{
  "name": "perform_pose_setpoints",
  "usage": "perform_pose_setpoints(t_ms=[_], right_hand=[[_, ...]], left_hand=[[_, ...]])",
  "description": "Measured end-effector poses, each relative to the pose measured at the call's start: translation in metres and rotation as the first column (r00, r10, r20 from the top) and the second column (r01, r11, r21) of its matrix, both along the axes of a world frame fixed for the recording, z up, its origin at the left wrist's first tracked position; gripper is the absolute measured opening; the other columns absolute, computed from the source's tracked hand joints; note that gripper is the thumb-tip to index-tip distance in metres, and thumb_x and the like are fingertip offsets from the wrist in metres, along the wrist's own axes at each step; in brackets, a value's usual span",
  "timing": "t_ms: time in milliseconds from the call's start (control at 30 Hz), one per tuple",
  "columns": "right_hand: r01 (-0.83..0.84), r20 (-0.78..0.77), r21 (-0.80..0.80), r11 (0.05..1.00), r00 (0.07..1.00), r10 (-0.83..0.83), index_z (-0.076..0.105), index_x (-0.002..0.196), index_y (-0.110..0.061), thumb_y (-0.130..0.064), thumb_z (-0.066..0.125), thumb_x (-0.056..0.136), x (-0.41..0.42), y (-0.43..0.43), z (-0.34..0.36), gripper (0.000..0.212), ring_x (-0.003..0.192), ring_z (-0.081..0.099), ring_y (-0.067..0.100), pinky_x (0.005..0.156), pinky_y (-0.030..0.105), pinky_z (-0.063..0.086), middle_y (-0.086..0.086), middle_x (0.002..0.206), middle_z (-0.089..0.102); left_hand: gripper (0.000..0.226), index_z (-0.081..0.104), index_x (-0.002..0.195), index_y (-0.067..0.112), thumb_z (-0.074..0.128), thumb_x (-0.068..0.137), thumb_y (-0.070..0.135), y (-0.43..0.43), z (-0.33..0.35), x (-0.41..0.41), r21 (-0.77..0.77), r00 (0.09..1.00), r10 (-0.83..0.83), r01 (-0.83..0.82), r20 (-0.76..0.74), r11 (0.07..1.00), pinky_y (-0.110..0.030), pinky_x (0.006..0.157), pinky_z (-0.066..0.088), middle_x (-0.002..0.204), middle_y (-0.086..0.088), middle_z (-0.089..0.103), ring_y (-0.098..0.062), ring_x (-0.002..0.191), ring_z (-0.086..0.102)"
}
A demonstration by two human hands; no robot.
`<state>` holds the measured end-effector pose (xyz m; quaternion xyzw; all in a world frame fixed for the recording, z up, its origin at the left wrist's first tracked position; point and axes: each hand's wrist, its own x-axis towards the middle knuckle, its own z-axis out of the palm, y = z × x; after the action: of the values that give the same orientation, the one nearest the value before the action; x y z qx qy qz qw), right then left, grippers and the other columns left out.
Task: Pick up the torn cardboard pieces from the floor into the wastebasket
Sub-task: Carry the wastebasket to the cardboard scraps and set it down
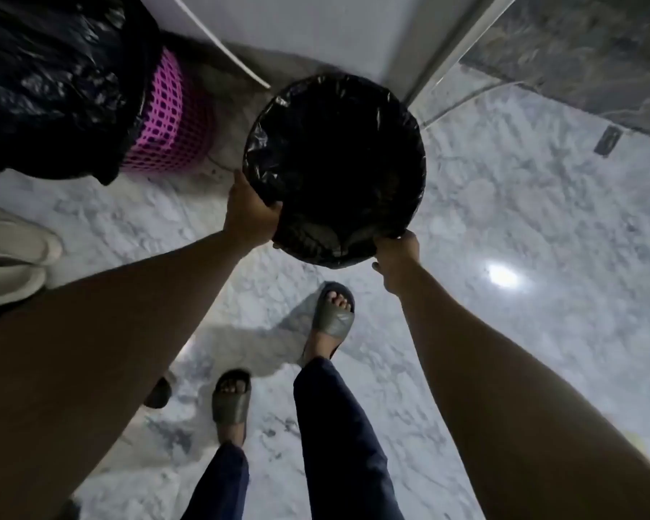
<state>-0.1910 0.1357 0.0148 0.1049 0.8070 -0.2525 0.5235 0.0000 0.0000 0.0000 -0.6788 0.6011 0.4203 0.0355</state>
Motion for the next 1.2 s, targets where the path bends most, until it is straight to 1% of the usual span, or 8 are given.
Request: perform_pose_setpoints(t_ms=[67, 100, 267, 433, 533, 667, 1000, 1200], right_hand=[[-0.003, -0.011, 0.046, 0.999, 1.000, 0.003, 0.054, 0.109, 0.002, 0.001, 0.046, 0.085, 0.000, 0.001, -0.006, 0.026, 0.076, 0.044, 0.026, 0.074, 0.052, 0.060, 0.021, 0.129, 0.046], [-0.032, -0.008, 0.062, 0.998, 0.999, 0.033, 0.052, 0.109, -0.002, 0.002, 0.045, 0.083, 0.000, 0.001, 0.001, 0.027, 0.074, 0.046, 0.026, 0.070, 0.043, 0.057, 0.018, 0.083, 0.058], [-0.123, -0.083, 0.065, 0.990, 0.988, 0.128, 0.053, 0.098, -0.005, -0.006, 0.048, 0.056, 0.015, 0.007, 0.023, 0.043, 0.076, 0.065, 0.034, 0.066, 0.047, 0.062, 0.010, 0.085, 0.065], [-0.221, -0.247, 0.128, 0.967, 0.937, 0.247, 0.044, 0.116, -0.003, -0.007, 0.058, 0.083, 0.020, 0.016, 0.059, 0.036, 0.085, 0.056, 0.034, 0.070, 0.047, 0.058, 0.010, 0.097, 0.051], [-0.154, -0.216, 0.086, 0.984, 0.961, 0.170, 0.051, 0.110, 0.000, -0.009, 0.059, 0.078, 0.014, 0.030, 0.052, 0.034, 0.077, 0.062, 0.034, 0.053, 0.043, 0.059, 0.013, 0.093, 0.059], [-0.048, -0.098, 0.002, 0.999, 0.994, 0.048, 0.059, 0.102, 0.013, -0.014, 0.059, 0.065, 0.029, 0.066, 0.062, 0.045, 0.070, 0.059, 0.029, 0.066, 0.065, 0.059, 0.016, 0.082, 0.063], [0.228, -0.233, -0.129, 0.965, 0.939, -0.253, 0.050, 0.078, -0.005, -0.003, 0.052, 0.071, 0.099, 0.126, 0.236, 0.007, 0.067, 0.043, 0.025, 0.056, 0.038, 0.043, 0.010, 0.075, 0.049], [0.413, -0.320, -0.243, 0.878, 0.820, -0.474, 0.056, 0.108, -0.009, -0.006, 0.052, 0.083, 0.129, 0.174, 0.363, 0.026, 0.082, 0.061, 0.026, 0.065, 0.036, 0.052, 0.007, 0.095, 0.063]], left_hand=[[0.080, 0.029, 0.146, 0.009, 0.069, 0.079, 0.024, 0.005, 0.004, -0.001, 0.019, 0.993, 0.111, -0.112, 0.025, 0.994, -0.039, 0.098, 0.047, 0.128, -0.013, 0.058, -0.030, 0.118, 0.057], [0.078, 0.030, 0.146, 0.008, 0.069, 0.080, 0.024, 0.007, 0.011, -0.003, 0.045, 0.990, 0.137, -0.139, 0.043, 0.989, -0.037, 0.093, 0.048, 0.123, -0.010, 0.060, -0.028, 0.114, 0.058], [0.068, 0.037, 0.144, 0.012, 0.069, 0.085, 0.022, 0.020, 0.035, -0.020, 0.147, 0.970, 0.242, -0.243, 0.026, 0.959, -0.032, 0.092, 0.049, 0.130, -0.010, 0.060, -0.027, 0.117, 0.059], [0.089, 0.016, 0.154, 0.008, 0.068, 0.088, 0.035, 0.034, 0.048, -0.008, 0.139, 0.959, 0.180, -0.214, 0.220, 0.967, -0.047, 0.106, 0.042, 0.153, -0.019, 0.030, -0.040, 0.136, 0.038], [0.091, 0.020, 0.154, 0.008, 0.070, 0.084, 0.037, 0.033, 0.026, 0.017, 0.213, 0.959, 0.187, -0.232, 0.212, 0.949, -0.046, 0.107, 0.042, 0.149, -0.018, 0.038, -0.038, 0.133, 0.043], [0.057, 0.049, 0.133, 0.016, 0.065, 0.081, 0.031, 0.047, 0.036, 0.052, 0.222, 0.935, 0.342, -0.354, 0.091, 0.909, -0.042, 0.086, 0.055, 0.125, -0.009, 0.061, -0.031, 0.108, 0.061], [0.021, 0.060, 0.088, 0.022, 0.051, 0.087, 0.003, 0.065, 0.222, 0.085, 0.299, 0.936, 0.316, -0.261, -0.153, 0.918, -0.049, 0.077, 0.060, 0.102, -0.008, 0.069, -0.029, 0.091, 0.067], [0.025, 0.058, 0.087, 0.024, 0.051, 0.089, 0.000, 0.100, 0.354, 0.067, 0.313, 0.935, 0.204, -0.108, -0.291, 0.944, -0.047, 0.069, 0.061, 0.098, -0.007, 0.070, -0.028, 0.085, 0.070]])
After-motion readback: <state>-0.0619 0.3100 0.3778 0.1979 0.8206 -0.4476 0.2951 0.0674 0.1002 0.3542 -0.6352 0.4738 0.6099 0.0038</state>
